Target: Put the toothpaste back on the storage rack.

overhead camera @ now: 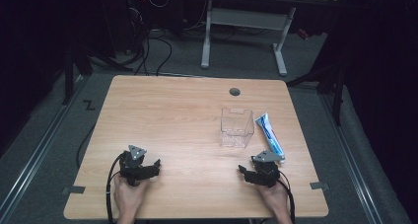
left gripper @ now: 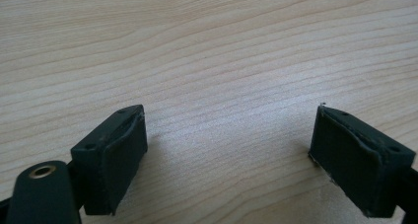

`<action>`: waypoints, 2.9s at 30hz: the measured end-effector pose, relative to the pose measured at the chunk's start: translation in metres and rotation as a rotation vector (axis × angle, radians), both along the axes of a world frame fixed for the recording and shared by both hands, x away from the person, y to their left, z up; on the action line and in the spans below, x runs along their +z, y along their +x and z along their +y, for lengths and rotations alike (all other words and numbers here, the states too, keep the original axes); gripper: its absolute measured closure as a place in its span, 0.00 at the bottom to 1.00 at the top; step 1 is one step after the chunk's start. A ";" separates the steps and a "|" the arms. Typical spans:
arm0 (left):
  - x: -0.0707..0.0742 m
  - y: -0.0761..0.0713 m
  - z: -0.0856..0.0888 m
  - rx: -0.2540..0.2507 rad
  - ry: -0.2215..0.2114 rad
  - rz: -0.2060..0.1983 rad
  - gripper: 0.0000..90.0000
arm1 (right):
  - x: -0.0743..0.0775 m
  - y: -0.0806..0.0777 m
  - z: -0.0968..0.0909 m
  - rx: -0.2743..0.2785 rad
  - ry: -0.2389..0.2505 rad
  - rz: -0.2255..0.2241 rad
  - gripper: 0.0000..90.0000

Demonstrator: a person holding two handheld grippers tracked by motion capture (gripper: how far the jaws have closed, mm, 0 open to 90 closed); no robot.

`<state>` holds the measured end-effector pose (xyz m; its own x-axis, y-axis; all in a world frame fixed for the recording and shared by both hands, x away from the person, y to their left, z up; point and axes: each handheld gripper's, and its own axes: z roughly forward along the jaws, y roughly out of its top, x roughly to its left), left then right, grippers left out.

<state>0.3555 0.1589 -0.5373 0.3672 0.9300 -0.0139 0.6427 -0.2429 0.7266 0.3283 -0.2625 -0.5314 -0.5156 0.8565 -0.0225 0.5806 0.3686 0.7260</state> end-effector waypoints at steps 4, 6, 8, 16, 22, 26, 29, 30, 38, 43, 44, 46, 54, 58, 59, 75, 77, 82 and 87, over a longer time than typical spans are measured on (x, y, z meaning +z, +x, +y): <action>0.000 0.000 0.000 0.002 0.000 0.000 0.16 | 0.000 0.000 0.000 -0.006 0.000 0.001 0.38; 0.000 0.000 0.000 0.004 -0.001 0.000 0.16 | 0.000 0.000 0.000 -0.007 0.000 0.001 0.38; 0.000 0.000 0.000 0.004 0.000 0.000 0.16 | 0.000 0.000 0.000 -0.007 0.001 0.001 0.38; 0.000 0.000 0.000 0.013 -0.003 -0.001 0.17 | 0.000 0.001 0.000 -0.039 -0.003 0.010 0.30; 0.000 0.000 0.000 0.014 -0.003 -0.001 0.17 | 0.000 0.000 0.002 -0.085 -0.005 0.017 0.24; 0.000 0.000 0.000 0.014 -0.003 -0.001 0.17 | 0.000 -0.001 0.002 -0.103 -0.005 0.020 0.23; 0.000 0.000 0.000 0.015 -0.003 -0.001 0.17 | -0.001 -0.001 0.001 -0.099 -0.005 0.020 0.23; 0.000 0.000 0.000 0.015 -0.003 -0.001 0.17 | -0.001 -0.001 0.001 -0.099 -0.005 0.020 0.23; 0.000 0.000 0.000 0.020 -0.003 -0.001 0.17 | 0.002 -0.004 0.000 -0.100 0.001 0.027 0.35; 0.000 0.000 0.000 0.022 -0.003 -0.001 0.17 | 0.012 -0.012 -0.010 -0.081 0.050 0.000 0.42; 0.000 0.000 0.000 0.022 -0.003 -0.001 0.17 | 0.011 -0.013 -0.010 -0.079 0.050 0.005 0.42; 0.000 0.000 0.000 0.024 -0.002 0.001 0.17 | 0.013 -0.017 -0.009 -0.066 0.028 0.001 0.43; 0.000 0.000 0.000 0.024 -0.002 0.001 0.17 | 0.014 -0.020 -0.026 -0.093 0.082 -0.011 0.45; 0.000 0.000 0.000 0.024 -0.002 0.001 0.17 | 0.012 -0.022 -0.035 -0.113 0.104 0.001 0.46; 0.000 0.000 0.000 0.024 -0.002 0.001 0.17 | 0.013 -0.022 -0.036 -0.115 0.106 0.002 0.46; 0.000 0.000 0.000 0.024 -0.002 0.001 0.17 | 0.027 -0.022 -0.051 -0.126 0.126 -0.025 0.49; 0.000 0.000 0.000 0.024 -0.002 0.000 0.17 | 0.031 -0.022 -0.058 -0.140 0.144 -0.033 0.51; 0.000 0.000 0.000 0.024 -0.002 0.000 0.17 | 0.035 -0.017 -0.065 -0.142 0.153 -0.038 0.53; 0.000 0.000 0.000 0.025 -0.002 -0.001 0.17 | 0.040 -0.013 -0.071 -0.183 0.160 -0.103 0.55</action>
